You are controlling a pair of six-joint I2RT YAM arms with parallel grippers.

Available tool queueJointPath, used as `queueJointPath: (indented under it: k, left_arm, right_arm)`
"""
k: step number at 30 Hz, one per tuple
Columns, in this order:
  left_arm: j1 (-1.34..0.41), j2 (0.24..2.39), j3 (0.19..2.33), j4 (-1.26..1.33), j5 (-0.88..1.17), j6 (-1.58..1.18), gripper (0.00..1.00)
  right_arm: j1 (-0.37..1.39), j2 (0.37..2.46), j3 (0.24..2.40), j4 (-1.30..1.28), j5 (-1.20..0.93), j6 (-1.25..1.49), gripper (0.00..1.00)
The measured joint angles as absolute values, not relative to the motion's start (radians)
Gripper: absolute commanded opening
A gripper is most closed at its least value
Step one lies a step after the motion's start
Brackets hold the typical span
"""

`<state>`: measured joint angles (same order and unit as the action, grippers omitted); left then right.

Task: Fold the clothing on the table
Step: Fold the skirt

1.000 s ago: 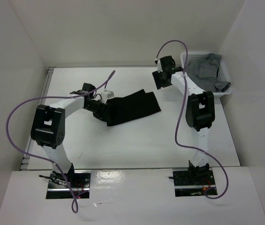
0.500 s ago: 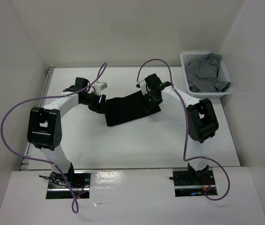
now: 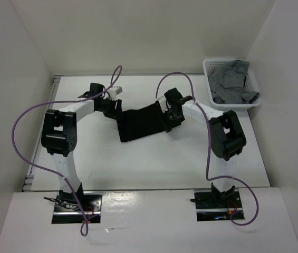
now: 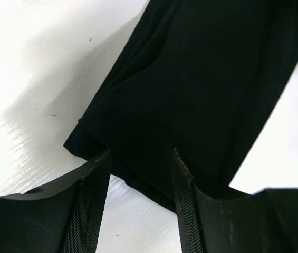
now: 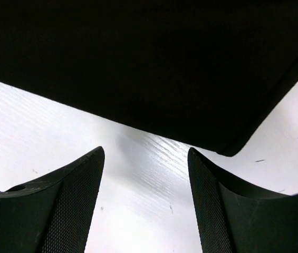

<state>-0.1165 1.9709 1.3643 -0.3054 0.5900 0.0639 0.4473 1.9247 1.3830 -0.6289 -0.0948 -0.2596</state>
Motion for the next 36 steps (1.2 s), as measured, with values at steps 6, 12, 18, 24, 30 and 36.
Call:
queueJointPath:
  k: [6,12,18,24,30,36]
  left_arm:
    - [-0.117,2.02,1.366,-0.291,0.581,0.046,0.55]
    - [-0.117,2.023,1.386,-0.284,0.572,0.046,0.55]
    - [-0.117,2.023,1.394,-0.277,0.565,0.045,0.55]
    - [-0.117,2.023,1.394,-0.278,0.556,0.046,0.55]
    - [-0.116,2.021,1.394,-0.278,0.543,0.048,0.59]
    - [-0.113,2.02,1.394,-0.28,0.529,0.049,0.65]
  right_arm:
    - [0.447,1.925,1.367,-0.625,-0.095,-0.26,0.68]
    - [0.447,1.925,1.379,-0.625,-0.097,-0.259,0.68]
    - [0.447,1.924,1.422,-0.597,-0.105,-0.245,0.7]
    - [0.447,1.99,1.474,-0.573,-0.091,-0.218,0.73]
    - [0.447,2.078,1.509,-0.54,-0.07,-0.2,0.76]
    - [0.447,2.089,1.512,-0.524,-0.064,-0.198,0.77]
